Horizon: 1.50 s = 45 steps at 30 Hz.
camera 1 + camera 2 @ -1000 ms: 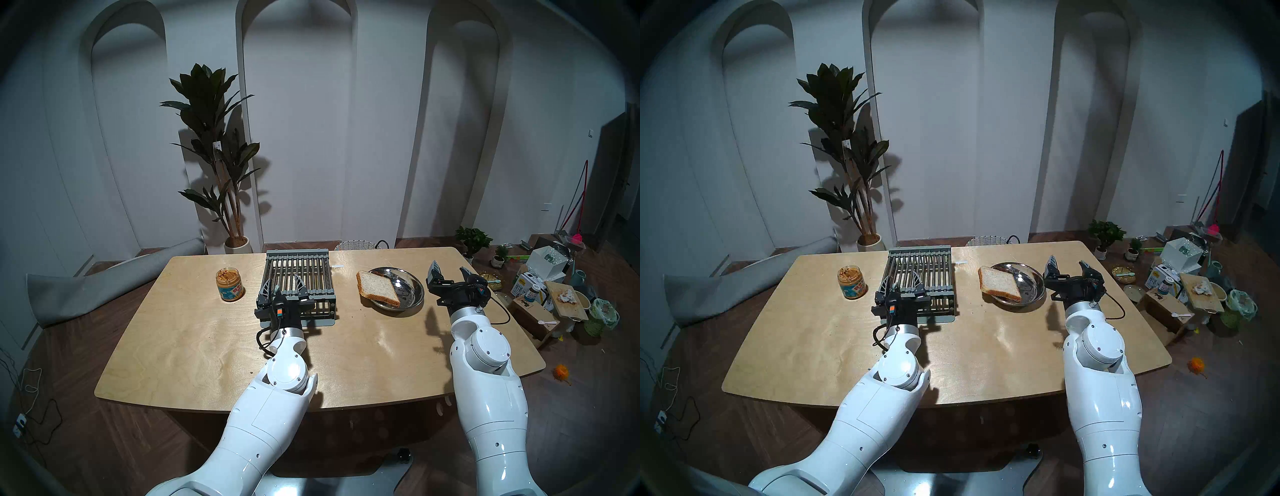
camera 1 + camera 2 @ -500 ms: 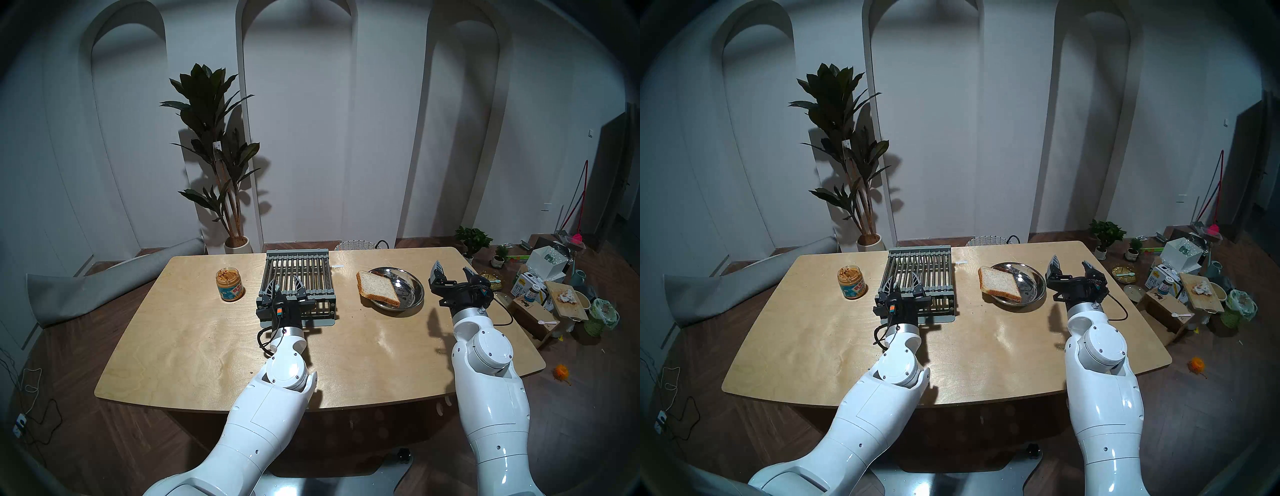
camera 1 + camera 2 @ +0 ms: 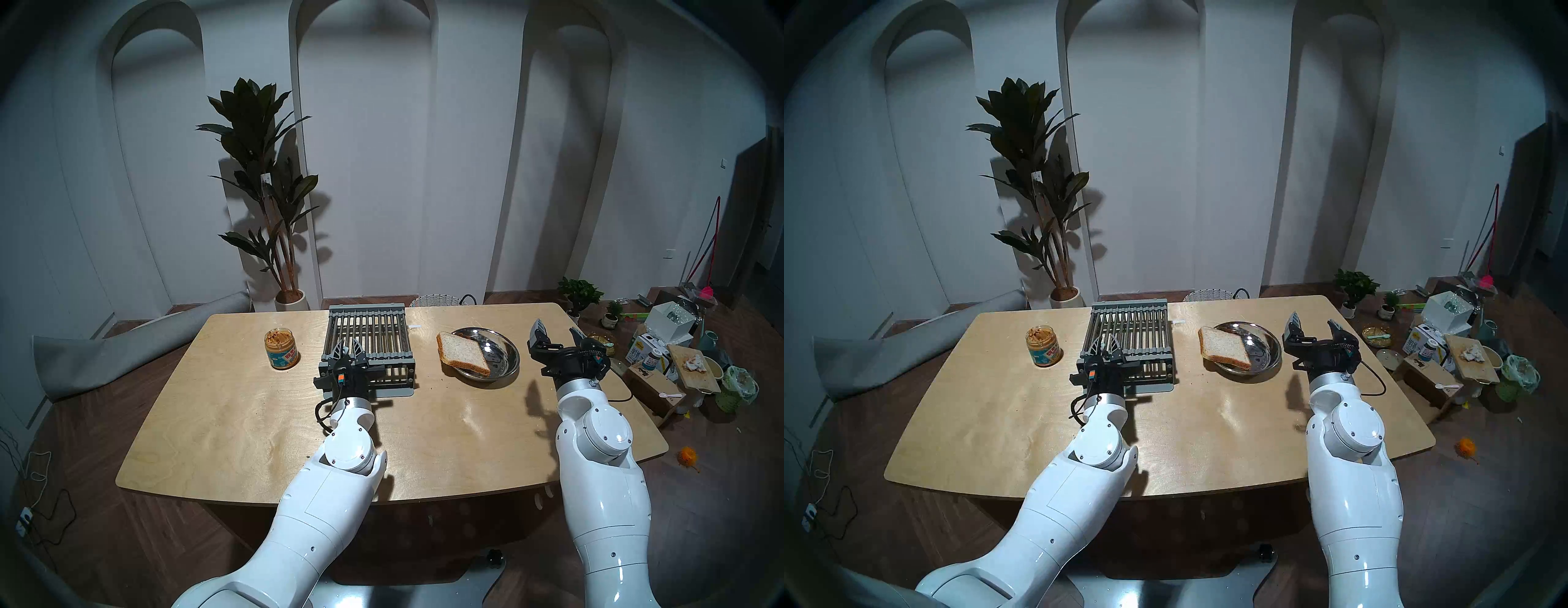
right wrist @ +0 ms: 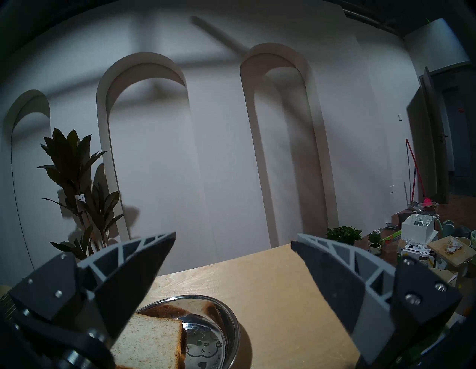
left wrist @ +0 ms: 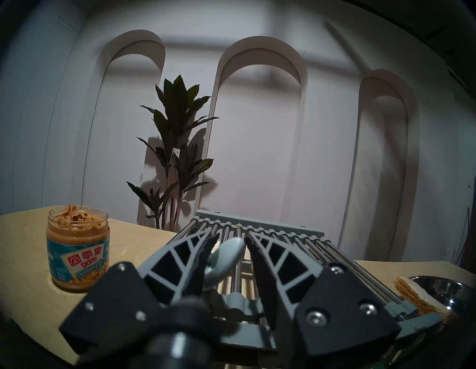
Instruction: Spread peanut butter over the slice of bread with the knife
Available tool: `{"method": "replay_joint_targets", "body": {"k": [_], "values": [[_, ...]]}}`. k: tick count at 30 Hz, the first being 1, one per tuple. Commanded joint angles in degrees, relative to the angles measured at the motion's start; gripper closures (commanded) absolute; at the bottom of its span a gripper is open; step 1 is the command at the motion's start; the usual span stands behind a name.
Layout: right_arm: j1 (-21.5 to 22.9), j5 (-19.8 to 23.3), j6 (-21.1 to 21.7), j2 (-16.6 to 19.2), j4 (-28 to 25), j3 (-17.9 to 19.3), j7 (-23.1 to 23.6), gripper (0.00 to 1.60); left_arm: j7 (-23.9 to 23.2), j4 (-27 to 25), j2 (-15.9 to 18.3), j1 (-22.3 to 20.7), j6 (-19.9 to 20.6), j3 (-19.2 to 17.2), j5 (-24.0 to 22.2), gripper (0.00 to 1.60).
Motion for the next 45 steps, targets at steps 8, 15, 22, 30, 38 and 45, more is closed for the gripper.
{"method": "replay_joint_targets", "body": {"k": [8, 15, 22, 30, 38, 45], "values": [[0.13, 1.57, 0.76, -0.6, -3.0, 0.62, 0.35, 0.0, 1.26, -2.63, 0.85, 0.71, 3.12, 0.51, 1.38, 1.6], [0.08, 1.97, 0.97, -0.86, -3.08, 0.83, 0.43, 0.0, 3.1, -8.07, 2.01, 2.13, 6.1, 1.29, 3.76, 1.6], [0.21, 2.35, 0.87, -0.89, -2.69, 1.13, 0.75, 0.0, 4.08, -13.77, 3.13, 3.05, 8.01, 2.02, 5.18, 1.6], [0.4, 2.82, 0.84, -0.84, -2.28, 1.58, 1.11, 0.0, 4.55, -19.12, 4.38, 3.47, 9.57, 3.09, 6.82, 1.6], [0.94, 2.86, 0.75, -0.59, -1.57, 1.88, 1.38, 0.0, 4.53, -24.97, 4.38, 4.38, 10.6, 4.95, 6.9, 1.6], [1.17, 2.74, 0.79, -0.43, -1.13, 1.41, 1.88, 0.0, 3.34, -29.36, 6.95, 4.61, 15.34, 5.98, 8.28, 1.6]]}}
